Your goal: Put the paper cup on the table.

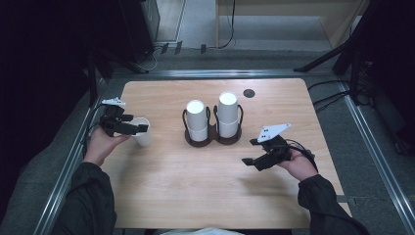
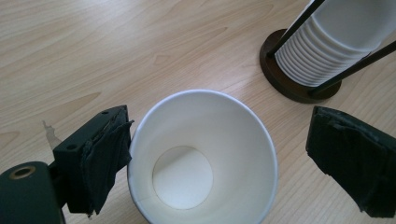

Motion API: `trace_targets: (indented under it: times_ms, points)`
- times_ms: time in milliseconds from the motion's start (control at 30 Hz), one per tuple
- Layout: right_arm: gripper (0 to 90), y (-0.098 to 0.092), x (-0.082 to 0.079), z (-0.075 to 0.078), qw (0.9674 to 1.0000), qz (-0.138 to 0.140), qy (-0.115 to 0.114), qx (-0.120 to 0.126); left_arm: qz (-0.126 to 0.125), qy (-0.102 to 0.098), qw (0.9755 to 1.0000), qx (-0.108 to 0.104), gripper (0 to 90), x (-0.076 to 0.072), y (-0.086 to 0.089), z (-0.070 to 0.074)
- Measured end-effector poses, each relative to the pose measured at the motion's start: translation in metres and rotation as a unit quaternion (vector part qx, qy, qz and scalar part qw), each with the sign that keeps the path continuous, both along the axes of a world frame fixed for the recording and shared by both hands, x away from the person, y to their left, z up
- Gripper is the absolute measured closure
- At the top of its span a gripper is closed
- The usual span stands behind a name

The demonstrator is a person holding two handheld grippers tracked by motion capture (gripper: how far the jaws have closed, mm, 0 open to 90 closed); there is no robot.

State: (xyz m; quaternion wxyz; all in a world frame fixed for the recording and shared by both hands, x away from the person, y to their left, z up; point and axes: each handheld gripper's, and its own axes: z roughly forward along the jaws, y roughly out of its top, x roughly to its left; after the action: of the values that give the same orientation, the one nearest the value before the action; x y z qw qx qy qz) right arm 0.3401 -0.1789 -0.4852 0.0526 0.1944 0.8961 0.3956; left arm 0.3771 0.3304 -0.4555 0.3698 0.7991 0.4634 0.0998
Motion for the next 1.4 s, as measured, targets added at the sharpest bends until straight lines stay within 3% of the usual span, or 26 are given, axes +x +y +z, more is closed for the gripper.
trace_targets:
  times_ms: [233,900,1233,1400]
  points:
    - [21.1,0.002,0.000,-0.002,1.0000,0.005,0.003,-0.005,0.001,-0.014,0.9999,-0.006,7.0,-0.002,-0.004,0.009]
    - [21.1,-0.001,-0.001,-0.001,1.0000,0.003,0.002,-0.006,-0.036,-0.010,0.9990,-0.026,7.6,-0.018,-0.034,0.020]
    - [21.0,-0.001,-0.001,0.000,1.0000,0.002,0.000,-0.004,-0.069,-0.010,0.9972,-0.028,7.6,-0.026,-0.060,0.022]
    - [21.1,-0.001,-0.001,-0.001,1.0000,0.005,-0.001,-0.006,-0.084,-0.012,0.9963,-0.014,7.6,-0.030,-0.075,0.019]
